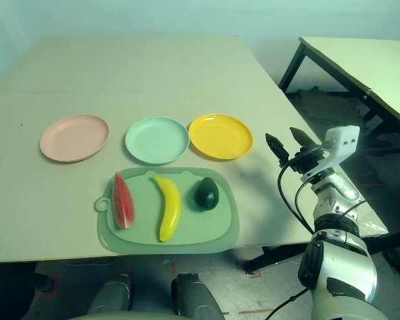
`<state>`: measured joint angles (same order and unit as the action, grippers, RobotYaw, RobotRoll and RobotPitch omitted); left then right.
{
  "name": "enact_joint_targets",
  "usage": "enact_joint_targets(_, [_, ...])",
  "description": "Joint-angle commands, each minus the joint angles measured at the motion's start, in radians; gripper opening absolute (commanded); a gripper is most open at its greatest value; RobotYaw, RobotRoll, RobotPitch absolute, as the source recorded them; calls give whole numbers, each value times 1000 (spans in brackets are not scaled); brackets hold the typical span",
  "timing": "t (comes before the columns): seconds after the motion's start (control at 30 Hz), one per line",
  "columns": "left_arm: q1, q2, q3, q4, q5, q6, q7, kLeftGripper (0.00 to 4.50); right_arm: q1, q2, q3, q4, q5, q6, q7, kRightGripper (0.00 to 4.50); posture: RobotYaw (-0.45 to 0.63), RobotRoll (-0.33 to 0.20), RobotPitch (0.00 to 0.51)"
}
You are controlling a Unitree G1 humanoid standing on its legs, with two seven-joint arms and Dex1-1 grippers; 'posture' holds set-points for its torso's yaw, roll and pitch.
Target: Place the fruits into color-matched plates.
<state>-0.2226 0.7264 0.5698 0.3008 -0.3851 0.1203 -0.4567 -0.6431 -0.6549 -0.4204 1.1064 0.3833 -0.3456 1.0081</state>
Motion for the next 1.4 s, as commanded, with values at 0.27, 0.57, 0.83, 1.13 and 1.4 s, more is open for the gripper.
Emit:
enact_joint_targets(0.27, [6,-3,-2,-1,0,-1,-10,4448,-1,-6,-8,-13,5,1,4,4475,21,0,63])
enact_joint_targets(0.57, [25,72,-3,-205,-357,278,-394,4448,8,-23,5,-22,-5,0,40,4475,21,0,65])
enact_joint_targets(0.83, [-35,289,-141,-273,-479,521,-762,4448,43,-52,86,-137,-34,18,222,4475,-2,0,70])
enact_joint_targets(1.13, [-68,301,-371,-310,-255,209,-1039,4448,-17,-245,305,-516,-119,314,430,4475,-56,0,89])
enact_joint_targets(1.4, [-162,240,-445,-279,-204,128,-1091,4448,-110,-320,543,-844,-295,248,526,4475,-78,0,105])
